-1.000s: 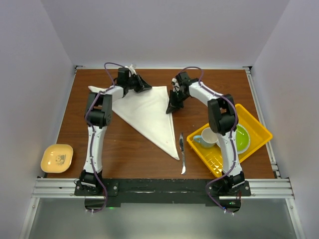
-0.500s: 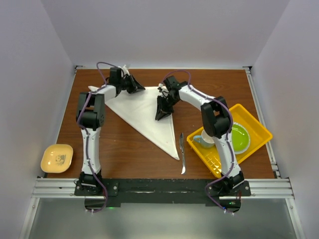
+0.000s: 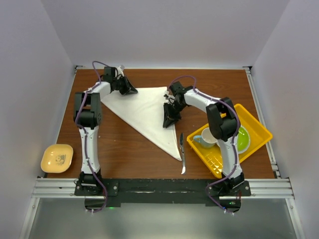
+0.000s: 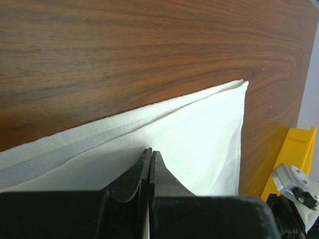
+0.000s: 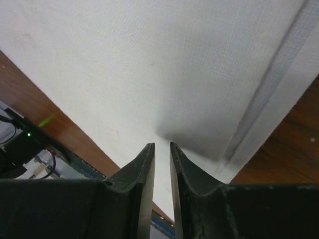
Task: Fold the napkin, place the utensils inside, and roll it up
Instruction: Fold the napkin
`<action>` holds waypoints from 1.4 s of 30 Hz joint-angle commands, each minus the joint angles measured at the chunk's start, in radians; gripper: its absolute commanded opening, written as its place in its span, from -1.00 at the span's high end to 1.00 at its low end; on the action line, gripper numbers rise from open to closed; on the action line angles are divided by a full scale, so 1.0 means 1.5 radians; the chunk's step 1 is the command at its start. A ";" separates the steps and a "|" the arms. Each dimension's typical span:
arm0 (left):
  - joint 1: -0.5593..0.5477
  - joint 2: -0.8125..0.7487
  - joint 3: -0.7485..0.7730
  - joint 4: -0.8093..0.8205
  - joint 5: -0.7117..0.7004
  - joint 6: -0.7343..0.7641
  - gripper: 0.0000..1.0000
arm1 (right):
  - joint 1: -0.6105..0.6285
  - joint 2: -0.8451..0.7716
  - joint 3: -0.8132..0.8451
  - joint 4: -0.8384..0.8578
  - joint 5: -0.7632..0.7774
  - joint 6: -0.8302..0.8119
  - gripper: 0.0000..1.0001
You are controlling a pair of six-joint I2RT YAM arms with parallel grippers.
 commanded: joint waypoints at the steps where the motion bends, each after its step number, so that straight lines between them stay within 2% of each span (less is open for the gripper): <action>1: 0.018 -0.042 0.046 -0.036 -0.017 0.033 0.94 | 0.027 -0.049 0.059 -0.026 -0.006 -0.033 0.50; 4: 0.032 -0.068 0.020 -0.023 -0.034 0.014 0.94 | 0.039 -0.029 0.081 -0.039 -0.035 -0.040 0.44; 8: 0.067 -0.066 -0.001 -0.043 -0.045 0.023 0.94 | 0.052 -0.029 0.055 -0.035 -0.042 -0.045 0.40; 17: 0.098 -0.018 -0.004 -0.093 -0.065 0.071 0.94 | 0.052 -0.100 -0.088 0.021 -0.036 -0.026 0.38; 21: 0.106 0.013 0.043 -0.122 -0.094 0.095 0.95 | 0.053 -0.130 -0.146 0.021 -0.010 -0.026 0.38; 26: 0.121 0.019 0.106 -0.154 -0.136 0.109 0.95 | 0.055 -0.171 -0.162 0.010 0.010 -0.034 0.37; 31: 0.126 -0.046 0.112 -0.125 -0.113 0.066 0.72 | 0.085 -0.173 -0.123 0.012 -0.004 -0.047 0.32; 34: 0.126 -0.071 0.095 -0.118 -0.112 0.056 0.66 | 0.100 -0.156 -0.125 0.027 -0.027 -0.043 0.31; 42: 0.171 -0.059 0.027 -0.107 -0.140 0.060 0.85 | 0.119 -0.189 -0.229 0.088 -0.039 -0.018 0.31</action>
